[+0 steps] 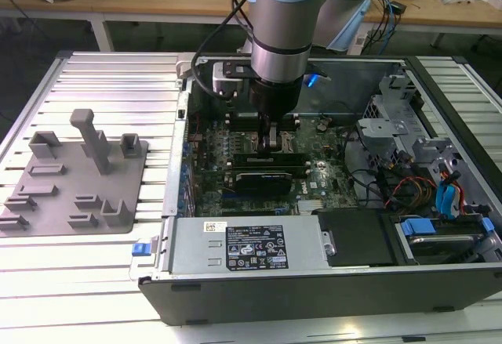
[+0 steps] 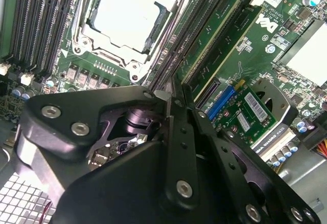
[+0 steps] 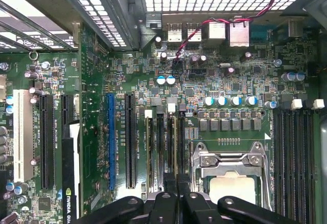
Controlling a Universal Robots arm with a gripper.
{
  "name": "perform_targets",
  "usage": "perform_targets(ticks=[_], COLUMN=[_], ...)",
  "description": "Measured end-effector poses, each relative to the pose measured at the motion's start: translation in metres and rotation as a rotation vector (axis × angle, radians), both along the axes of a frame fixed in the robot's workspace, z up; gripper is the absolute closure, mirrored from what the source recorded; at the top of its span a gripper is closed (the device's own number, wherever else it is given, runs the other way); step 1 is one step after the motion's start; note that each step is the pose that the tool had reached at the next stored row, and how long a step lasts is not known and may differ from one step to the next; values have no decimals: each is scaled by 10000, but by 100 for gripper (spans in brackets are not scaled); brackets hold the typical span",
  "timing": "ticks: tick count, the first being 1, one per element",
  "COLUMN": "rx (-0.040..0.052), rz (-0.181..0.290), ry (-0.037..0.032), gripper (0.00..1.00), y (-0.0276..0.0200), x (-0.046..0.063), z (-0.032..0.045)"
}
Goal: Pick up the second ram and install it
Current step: 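Insert the second ram into the second slot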
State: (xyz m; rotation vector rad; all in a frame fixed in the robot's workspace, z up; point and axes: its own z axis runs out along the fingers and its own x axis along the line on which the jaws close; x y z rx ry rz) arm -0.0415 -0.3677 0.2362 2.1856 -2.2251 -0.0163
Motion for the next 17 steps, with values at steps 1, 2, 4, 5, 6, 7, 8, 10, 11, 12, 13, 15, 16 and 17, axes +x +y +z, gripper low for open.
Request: perform_targets(ticks=[1, 2, 4, 5, 6, 7, 8, 10, 11, 12, 13, 15, 16, 17], rx=[8, 4, -1, -2, -2, -2, -2, -1, -2, -2, -1, 0, -1, -2], rz=[0, 0, 43, 53, 54, 53, 53, 89, 108, 115, 118, 120, 123, 120], ry=[-6, -3, 0, 0, 1, 1, 0, 0, 0, 0, 0, 0, 0, 0], gripper=[91, 91, 91, 91, 91, 91, 91, 91, 91, 91, 91, 91, 91, 91], y=[1, 1, -1, 0, -1, -1, -1, -2, -2, -2, -2, -3, -9, -14], x=[1, 0, 0, 0, 0, 0, 0, 1, 1, 1, 1, 1, 1, 0], z=[8, 13, 17, 17, 17, 17, 16, 15, 16, 16, 15, 15, 16, 15])
